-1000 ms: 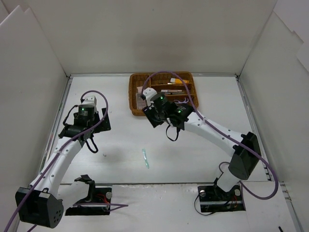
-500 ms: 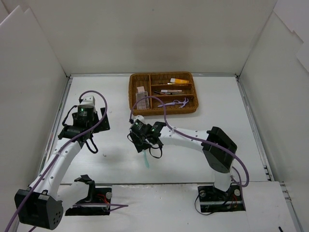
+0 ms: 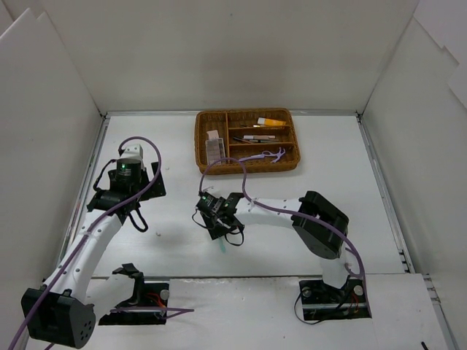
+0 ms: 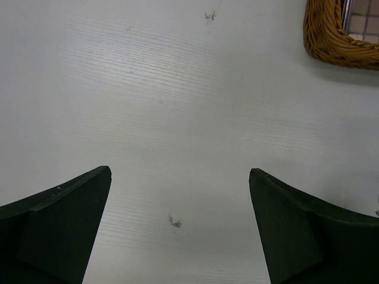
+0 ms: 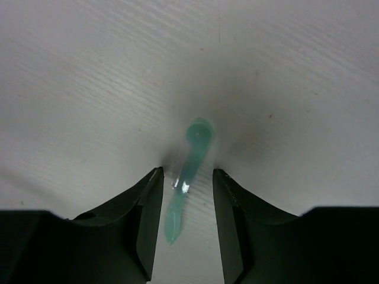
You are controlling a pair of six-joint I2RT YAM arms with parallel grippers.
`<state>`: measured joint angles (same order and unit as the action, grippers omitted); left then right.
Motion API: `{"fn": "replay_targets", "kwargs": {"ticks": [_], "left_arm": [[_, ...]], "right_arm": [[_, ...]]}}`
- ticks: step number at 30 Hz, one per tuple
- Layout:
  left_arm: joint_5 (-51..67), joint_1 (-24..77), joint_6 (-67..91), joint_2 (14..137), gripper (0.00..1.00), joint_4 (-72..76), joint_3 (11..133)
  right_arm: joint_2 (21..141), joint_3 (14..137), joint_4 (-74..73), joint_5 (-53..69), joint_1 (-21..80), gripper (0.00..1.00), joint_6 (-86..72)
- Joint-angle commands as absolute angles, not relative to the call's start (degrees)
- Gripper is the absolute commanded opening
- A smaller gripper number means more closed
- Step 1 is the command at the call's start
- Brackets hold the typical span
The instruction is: Organize the makeup
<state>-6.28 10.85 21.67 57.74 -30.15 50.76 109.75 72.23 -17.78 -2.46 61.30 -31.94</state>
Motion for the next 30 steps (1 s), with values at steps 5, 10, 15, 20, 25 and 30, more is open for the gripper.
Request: {"fn": "replay_targets", "kwargs": {"ticks": [5,10,15,20,25,30], "left_arm": [[-6.59,10.55,22.15,57.13,0.97,-28.30,51.59],[-6.94,10.55,22.06,56.95,0.97,-28.56,51.59],[-6.94,10.55,21.97,56.87,0.97,-28.48,51.77],[-6.42,10.55,22.06,56.69,0.97,-28.39,51.68],[-6.15,10.55,22.06,56.51,0.97,-28.30,51.59],[-5.98,10.55,21.97,56.16,0.97,-28.30,51.59]], "right_arm": [[111.53,71.10,-17.67,-2.55,62.31,0.31,-34.36],[113.11,71.37,-17.75,-3.07,62.31,0.12,-34.54],[110.41,70.76,-17.49,-6.31,60.65,0.00,-35.07],[100.30,67.86,-16.17,-11.86,55.83,0.00,-36.47],[89.05,66.71,-15.91,-18.01,49.23,0.00,-43.76],[84.56,68.11,-15.91,-20.74,40.88,0.00,-53.24]]}}
